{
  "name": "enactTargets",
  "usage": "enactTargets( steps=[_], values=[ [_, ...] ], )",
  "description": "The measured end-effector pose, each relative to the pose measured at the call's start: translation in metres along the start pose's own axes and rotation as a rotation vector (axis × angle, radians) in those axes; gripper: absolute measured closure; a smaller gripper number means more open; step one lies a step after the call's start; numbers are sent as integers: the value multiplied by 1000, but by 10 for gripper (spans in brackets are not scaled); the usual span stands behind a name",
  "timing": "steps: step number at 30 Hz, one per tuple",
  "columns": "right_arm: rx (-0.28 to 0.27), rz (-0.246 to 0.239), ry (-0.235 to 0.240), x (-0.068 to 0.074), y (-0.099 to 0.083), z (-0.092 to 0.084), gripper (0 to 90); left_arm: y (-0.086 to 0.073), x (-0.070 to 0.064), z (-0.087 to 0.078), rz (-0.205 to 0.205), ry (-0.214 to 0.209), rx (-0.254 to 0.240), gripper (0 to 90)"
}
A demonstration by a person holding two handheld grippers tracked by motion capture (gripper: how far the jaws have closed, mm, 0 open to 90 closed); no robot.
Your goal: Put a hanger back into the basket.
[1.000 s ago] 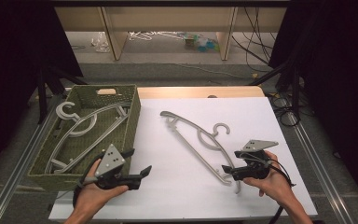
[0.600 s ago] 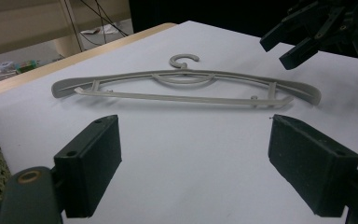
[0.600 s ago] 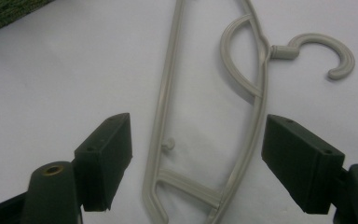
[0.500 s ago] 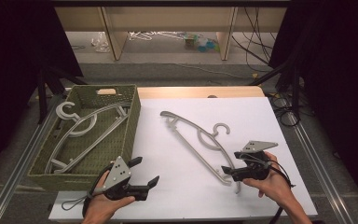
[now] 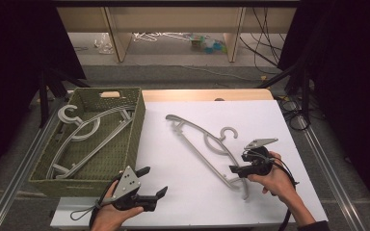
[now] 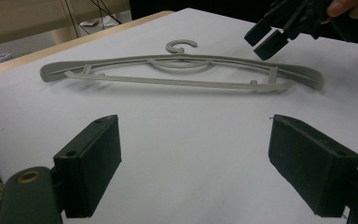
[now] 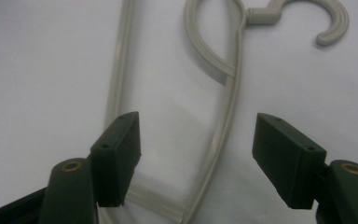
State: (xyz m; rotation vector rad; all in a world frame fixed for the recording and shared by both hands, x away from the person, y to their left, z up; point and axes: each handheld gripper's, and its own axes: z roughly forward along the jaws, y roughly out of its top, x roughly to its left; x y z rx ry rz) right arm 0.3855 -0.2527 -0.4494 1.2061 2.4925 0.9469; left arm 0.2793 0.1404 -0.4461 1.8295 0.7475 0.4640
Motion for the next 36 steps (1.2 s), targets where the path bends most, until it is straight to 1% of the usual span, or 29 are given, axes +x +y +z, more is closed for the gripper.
enactTargets(
  steps=[1, 2, 3, 4, 6, 7, 8, 9, 10, 11, 12, 13, 14, 15, 16, 17, 18, 19, 20, 21, 22, 23, 24, 25, 26, 27, 31, 36],
  values=[
    [1, 2, -6, -3, 1, 5, 344, 0, 0, -1, 7, 2, 4, 168],
    [45, 44, -8, -7, 6, 10, 368, 0, -1, -2, 3, -1, -1, 168],
    [45, 44, -8, -7, 6, 10, 368, 0, -1, -2, 4, -7, -10, 168],
    [55, 31, -17, -10, 8, 14, 379, 0, -1, -3, 9, -2, -4, 168],
    [69, 31, -27, -12, 14, 20, 418, 0, 0, -2, 7, -7, -7, 168],
    [88, 8, -25, -15, 20, 26, 445, -1, 0, -2, 10, -5, -2, 168],
    [88, 8, -25, -15, 20, 26, 445, -1, 0, -3, 14, -1, 3, 168],
    [107, 32, -13, -14, 22, 27, 469, -2, 0, -3, 19, -3, 4, 168],
    [133, 17, 0, -15, 25, 29, 490, -2, 0, -3, 7, -12, -4, 168],
    [157, 31, -7, -13, 26, 31, 511, -1, 0, -3, 11, -10, -1, 168],
    [168, 22, -11, -13, 27, 33, 537, -1, 0, -3, 8, -12, 0, 168],
    [167, 16, -21, -14, 28, 35, 555, -2, 0, -3, 9, -17, -1, 168],
    [176, 19, -13, -14, 29, 37, 573, -2, 0, -3, 18, -11, 12, 168],
    [181, 12, -7, -15, 30, 39, 581, -2, -1, -2, 14, -17, 8, 168],
    [190, 16, -11, -16, 30, 42, 590, -2, -1, -2, 15, -17, 9, 168],
    [204, 33, -18, -15, 30, 43, 609, -2, -1, -2, 20, -19, 11, 168],
    [205, 23, -12, -17, 32, 44, 612, -2, -1, -2, 23, -20, 11, 168],
    [207, 25, -13, -17, 33, 44, 618, -2, -2, -2, 18, -21, 9, 168],
    [216, 16, -15, -18, 34, 44, 630, -2, -2, -2, 16, -22, 8, 169],
    [217, 18, -21, -18, 35, 45, 640, -2, -1, -2, 22, -22, 10, 168],
    [231, 18, -25, -17, 36, 46, 642, -2, -1, -1, 21, -27, 7, 169],
    [234, 11, -32, -17, 37, 47, 649, -3, -1, -1, 28, -21, 7, 169],
    [246, 2, -37, -16, 39, 47, 667, -3, -1, -1, 28, -20, 9, 169],
    [257, -5, -52, -16, 40, 48, 687, -3, -1, -1, 25, -27, 9, 169],
    [268, -4, -53, -17, 41, 49, 717, -2, -1, -2, 25, -19, 12, 169],
    [268, 3, -48, -18, 42, 49, 735, -2, -1, -2, 25, -20, 10, 170],
    [273, 15, -44, -21, 43, 50, 753, -3, 0, -1, 24, -25, 7, 170],
    [290, 2, -46, -21, 45, 51, 756, -2, 0, -1, 40, -18, 17, 171]
  ],
)
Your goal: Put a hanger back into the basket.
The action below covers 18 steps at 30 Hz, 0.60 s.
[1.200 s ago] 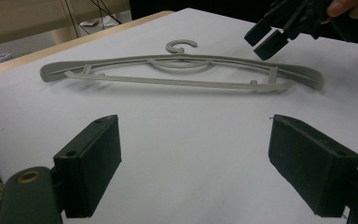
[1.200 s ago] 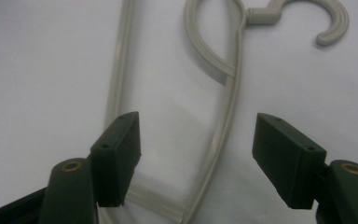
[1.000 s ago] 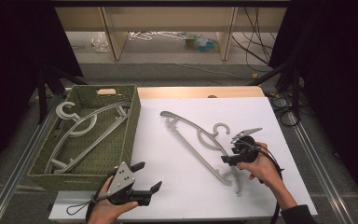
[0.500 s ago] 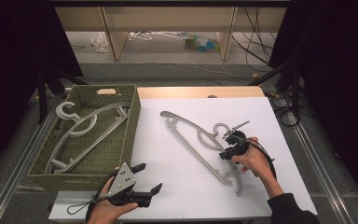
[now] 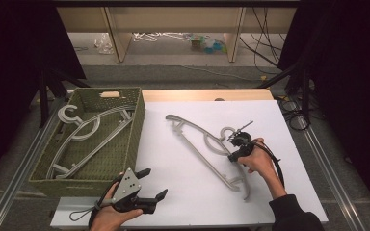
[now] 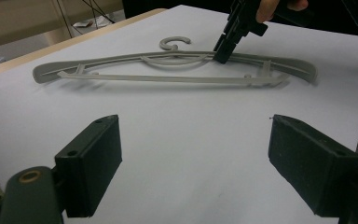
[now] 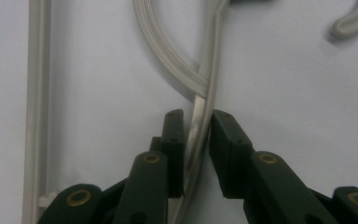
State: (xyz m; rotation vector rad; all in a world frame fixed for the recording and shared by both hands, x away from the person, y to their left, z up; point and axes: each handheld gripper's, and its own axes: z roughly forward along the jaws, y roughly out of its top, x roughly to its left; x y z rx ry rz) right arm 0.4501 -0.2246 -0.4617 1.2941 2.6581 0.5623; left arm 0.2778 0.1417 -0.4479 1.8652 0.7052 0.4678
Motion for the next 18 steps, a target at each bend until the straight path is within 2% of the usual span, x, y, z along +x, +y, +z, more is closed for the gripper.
enactTargets(
  steps=[2, 9, 11, 12, 13, 14, 18],
  values=[
    [1, -2, -6, 0, 0, 0, 758, 0, 0, 1, -7, 0, 0, 172],
    [-4, -28, 2, -1, 0, -1, 803, 0, 1, 0, 10, -1, 5, 173],
    [-5, -39, 8, -2, -1, -1, 817, 0, 1, 0, -4, -4, 3, 173],
    [-3, -74, 5, -1, -1, -2, 817, 0, 2, 0, 0, -3, 6, 173],
    [-3, -74, 5, -1, -1, -2, 817, 0, 2, 0, -13, 0, 6, 173],
    [8, -92, 0, 0, -1, -3, 817, 0, 2, 1, -8, -2, 6, 173],
    [29, -185, -10, 5, -6, -12, 818, 6, 2, 3, -12, -6, -3, 179]
  ],
)
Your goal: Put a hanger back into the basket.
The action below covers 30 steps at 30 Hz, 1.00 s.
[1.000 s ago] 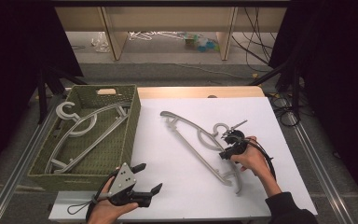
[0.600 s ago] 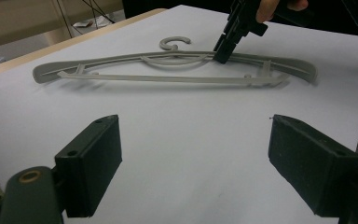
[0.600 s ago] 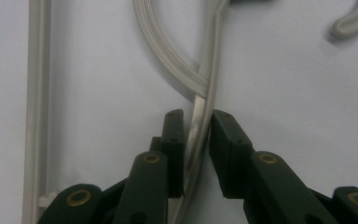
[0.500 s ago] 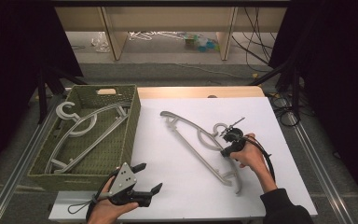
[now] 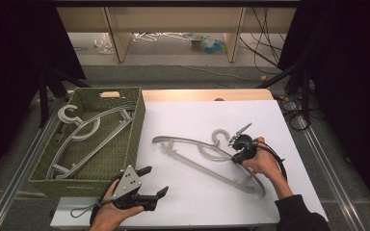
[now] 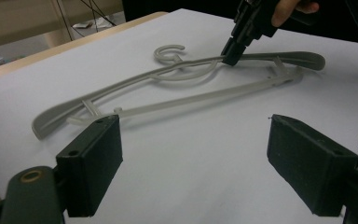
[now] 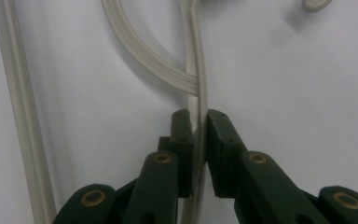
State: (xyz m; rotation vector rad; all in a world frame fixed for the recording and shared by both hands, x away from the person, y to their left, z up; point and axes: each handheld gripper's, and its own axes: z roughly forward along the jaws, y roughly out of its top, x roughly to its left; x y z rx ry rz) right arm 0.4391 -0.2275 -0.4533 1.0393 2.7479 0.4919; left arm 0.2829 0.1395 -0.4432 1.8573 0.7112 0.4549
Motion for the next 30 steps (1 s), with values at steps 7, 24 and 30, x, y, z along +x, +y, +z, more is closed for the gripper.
enactTargets(
  steps=[7, 24, 30],
  values=[
    [-24, -88, -22, 12, -4, -20, 818, 17, -4, 17, 56, -15, 44, 213],
    [-51, -259, -70, 45, -5, -55, 817, 63, 17, 93, 61, -47, 174, 250],
    [-61, -297, -69, 56, -3, -61, 817, 64, 26, 113, 46, -87, 217, 247]
  ],
)
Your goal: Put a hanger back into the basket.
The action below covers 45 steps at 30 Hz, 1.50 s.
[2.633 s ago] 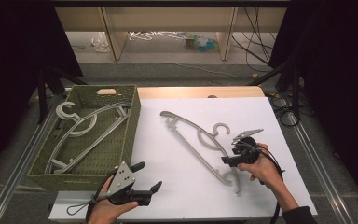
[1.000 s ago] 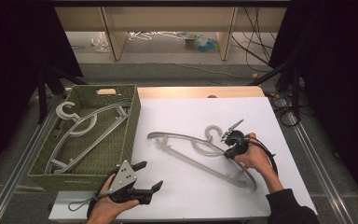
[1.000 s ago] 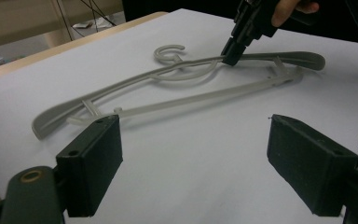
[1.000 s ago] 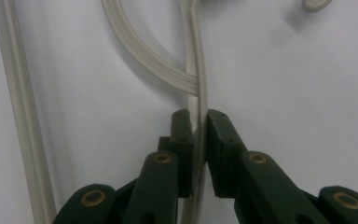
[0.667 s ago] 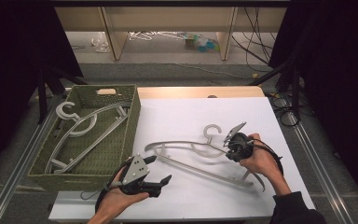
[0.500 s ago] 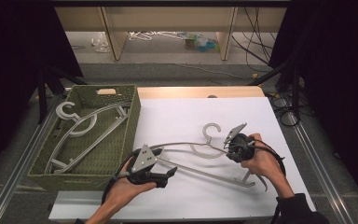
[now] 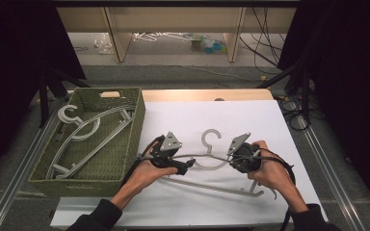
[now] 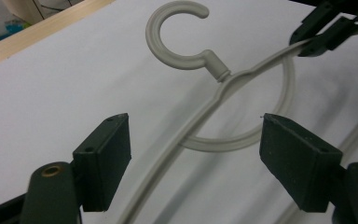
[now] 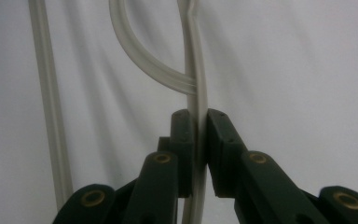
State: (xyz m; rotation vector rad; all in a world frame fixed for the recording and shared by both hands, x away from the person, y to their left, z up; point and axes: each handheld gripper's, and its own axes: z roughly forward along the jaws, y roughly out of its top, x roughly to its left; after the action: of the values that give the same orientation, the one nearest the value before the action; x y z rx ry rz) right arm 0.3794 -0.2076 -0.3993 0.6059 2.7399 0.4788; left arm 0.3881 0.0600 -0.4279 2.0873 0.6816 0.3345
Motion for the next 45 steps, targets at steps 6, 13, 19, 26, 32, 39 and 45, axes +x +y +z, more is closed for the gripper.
enactTargets(
  steps=[6, 13, 19, 26, 32, 39, 45],
  values=[
    [-11, -30, 0, 5, 4, -3, 816, 0, 8, 12, -20, -44, 22, 296],
    [-19, -50, 3, 9, 6, -6, 816, 5, 10, 20, 6, -83, 54, 318],
    [-26, -70, 1, 12, 9, -7, 816, 5, 7, 29, 59, -142, 103, 370],
    [-35, -81, 10, 14, 11, -7, 816, 7, 10, 36, 89, -172, 152, 496],
    [-49, -107, 8, 15, 11, -8, 815, 9, 9, 37, 119, -232, 172, 679],
    [-85, -155, 17, 12, 8, -11, 804, 15, 3, 25, 195, -248, 186, 741],
    [-127, -118, -12, 7, 6, -15, 657, 17, -7, 16, 188, -232, 207, 799]
  ],
)
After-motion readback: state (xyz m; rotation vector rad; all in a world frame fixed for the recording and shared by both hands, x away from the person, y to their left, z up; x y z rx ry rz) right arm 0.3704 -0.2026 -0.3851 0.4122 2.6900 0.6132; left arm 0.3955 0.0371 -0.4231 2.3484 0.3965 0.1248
